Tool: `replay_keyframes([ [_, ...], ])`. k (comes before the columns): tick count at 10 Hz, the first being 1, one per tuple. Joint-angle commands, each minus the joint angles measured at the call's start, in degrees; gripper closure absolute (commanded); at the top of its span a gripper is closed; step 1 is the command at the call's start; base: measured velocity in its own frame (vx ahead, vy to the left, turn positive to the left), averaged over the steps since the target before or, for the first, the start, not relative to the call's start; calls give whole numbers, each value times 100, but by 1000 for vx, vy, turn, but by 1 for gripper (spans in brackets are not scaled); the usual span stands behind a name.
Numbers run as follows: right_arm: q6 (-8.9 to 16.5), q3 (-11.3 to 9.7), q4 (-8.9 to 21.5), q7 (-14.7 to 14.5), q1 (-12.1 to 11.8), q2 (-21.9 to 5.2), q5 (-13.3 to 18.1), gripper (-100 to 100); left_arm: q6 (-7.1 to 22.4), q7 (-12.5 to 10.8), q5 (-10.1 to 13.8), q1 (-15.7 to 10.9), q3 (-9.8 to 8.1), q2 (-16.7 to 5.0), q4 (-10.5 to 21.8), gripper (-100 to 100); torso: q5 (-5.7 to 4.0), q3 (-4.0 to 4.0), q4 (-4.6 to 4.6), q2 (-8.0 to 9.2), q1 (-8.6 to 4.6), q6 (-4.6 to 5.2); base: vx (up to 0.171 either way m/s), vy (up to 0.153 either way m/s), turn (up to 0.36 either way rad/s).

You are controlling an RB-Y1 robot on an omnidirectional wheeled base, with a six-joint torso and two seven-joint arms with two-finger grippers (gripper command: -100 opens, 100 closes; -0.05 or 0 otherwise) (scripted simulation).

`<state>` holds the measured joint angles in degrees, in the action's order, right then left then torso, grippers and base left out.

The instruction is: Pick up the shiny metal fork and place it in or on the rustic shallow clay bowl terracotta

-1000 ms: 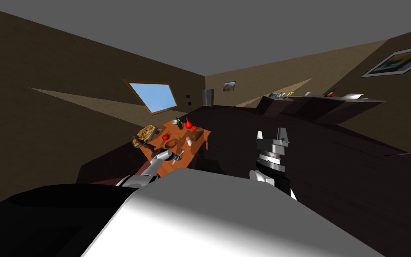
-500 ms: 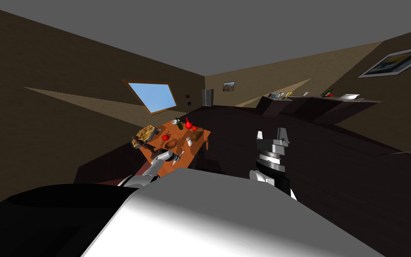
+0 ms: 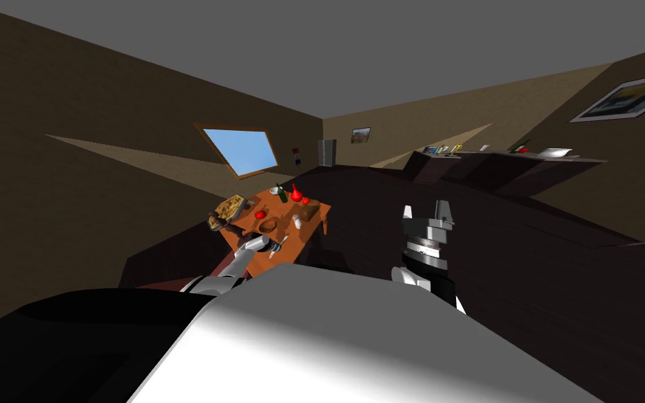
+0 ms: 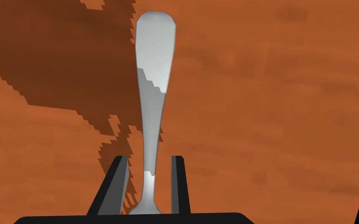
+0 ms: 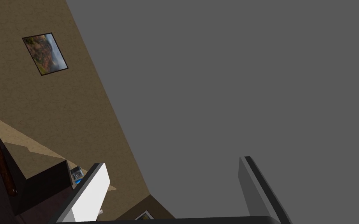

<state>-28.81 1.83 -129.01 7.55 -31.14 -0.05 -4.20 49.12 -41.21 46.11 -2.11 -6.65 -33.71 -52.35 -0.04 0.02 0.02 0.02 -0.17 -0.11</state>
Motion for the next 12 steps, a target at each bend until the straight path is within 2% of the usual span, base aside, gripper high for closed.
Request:
replay_keyframes([
  [1, 0, 0, 0, 0, 0, 0, 0, 0, 0, 0, 0, 0, 0, 0, 0, 100, 0, 0, 0, 0, 0, 0, -5, -23, 22],
  [2, 0, 0, 0, 0, 0, 0, 0, 0, 21, -2, 9, 4, 0, -12, -9, 0, 3, -1, 0, -2, 7, 4, 0, 0, 0],
  [3, 0, 0, 0, 0, 0, 0, 0, 0, -56, 18, 118, 110, -74, -169, 63, 100, 4, -2, 0, -4, 14, 4, -32, -68, -135],
  [6, 0, 0, 0, 0, 1, 0, 0, 0, -115, 58, 224, 230, -131, -311, 158, 100, -5, 8, 2, 14, -12, 0, -43, -67, -66],
  [7, 0, 0, 0, 0, 1, 0, 0, 0, -169, 126, 358, 374, -194, -487, 283, 100, -6, 6, 2, 10, -5, 2, -32, -68, -230],
  [12, 0, 0, 0, 0, 1, 0, 0, 0, -240, 438, 767, 760, -352, -1020, 703, 100, -17, 8, 0, 16, -22, 2, -39, -81, -141],
])
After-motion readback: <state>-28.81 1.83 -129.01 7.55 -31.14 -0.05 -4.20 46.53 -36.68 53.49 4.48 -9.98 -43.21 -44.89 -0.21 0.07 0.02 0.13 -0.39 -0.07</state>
